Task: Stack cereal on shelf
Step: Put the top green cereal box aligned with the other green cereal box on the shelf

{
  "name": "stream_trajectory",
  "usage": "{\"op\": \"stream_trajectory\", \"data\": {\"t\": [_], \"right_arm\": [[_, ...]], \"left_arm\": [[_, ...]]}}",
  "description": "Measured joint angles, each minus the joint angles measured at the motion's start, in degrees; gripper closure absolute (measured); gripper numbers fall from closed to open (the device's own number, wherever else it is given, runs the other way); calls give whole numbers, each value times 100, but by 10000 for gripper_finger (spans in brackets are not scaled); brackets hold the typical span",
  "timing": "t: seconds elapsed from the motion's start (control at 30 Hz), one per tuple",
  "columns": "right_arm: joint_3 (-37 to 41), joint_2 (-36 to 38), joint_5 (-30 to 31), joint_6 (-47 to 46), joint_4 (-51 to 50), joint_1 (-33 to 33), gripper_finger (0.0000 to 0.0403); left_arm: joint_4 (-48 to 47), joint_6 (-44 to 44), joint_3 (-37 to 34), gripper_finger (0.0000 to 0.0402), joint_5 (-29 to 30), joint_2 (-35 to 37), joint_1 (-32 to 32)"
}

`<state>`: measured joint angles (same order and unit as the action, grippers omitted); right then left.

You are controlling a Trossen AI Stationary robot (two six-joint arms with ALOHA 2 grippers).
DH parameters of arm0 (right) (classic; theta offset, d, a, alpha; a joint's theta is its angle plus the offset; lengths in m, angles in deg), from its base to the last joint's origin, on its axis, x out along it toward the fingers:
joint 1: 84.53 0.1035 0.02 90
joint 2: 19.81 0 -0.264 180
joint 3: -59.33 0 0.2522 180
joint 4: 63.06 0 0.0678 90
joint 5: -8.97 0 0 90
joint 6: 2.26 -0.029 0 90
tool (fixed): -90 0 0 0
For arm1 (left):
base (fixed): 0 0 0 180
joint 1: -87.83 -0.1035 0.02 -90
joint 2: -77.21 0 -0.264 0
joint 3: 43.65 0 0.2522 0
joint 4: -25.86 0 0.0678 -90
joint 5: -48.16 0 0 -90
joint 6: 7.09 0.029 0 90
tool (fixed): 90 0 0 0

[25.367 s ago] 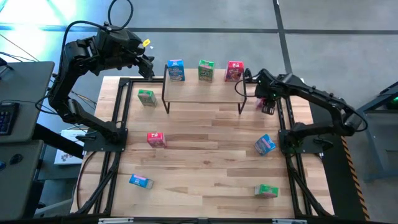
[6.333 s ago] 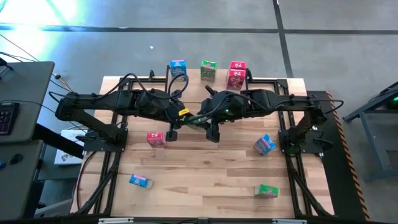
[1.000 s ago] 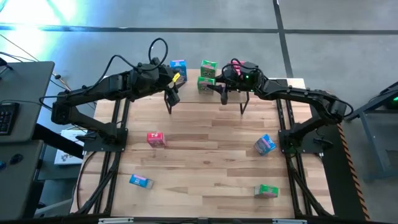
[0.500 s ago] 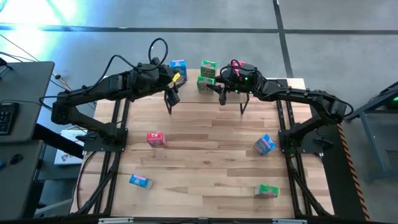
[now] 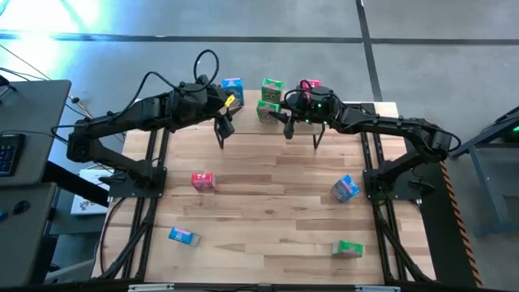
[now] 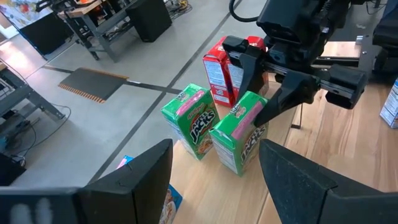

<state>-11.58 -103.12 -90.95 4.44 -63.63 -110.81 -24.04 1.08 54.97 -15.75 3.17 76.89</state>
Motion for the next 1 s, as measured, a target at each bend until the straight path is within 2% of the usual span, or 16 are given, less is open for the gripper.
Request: {"op": "stream_trajectory", "data": {"t": [0.27,0.77,1.0], "right_arm": [[0,0,28,42,-33,15,226],[2,-1,33,108,-3,17,220],[-151,-11,100,85,-110,15,175]], "left_arm": [[0,0,0,172,0,0,0],[0,-2,0,172,0,0,0],[0,-2,0,172,0,0,-2]]}}
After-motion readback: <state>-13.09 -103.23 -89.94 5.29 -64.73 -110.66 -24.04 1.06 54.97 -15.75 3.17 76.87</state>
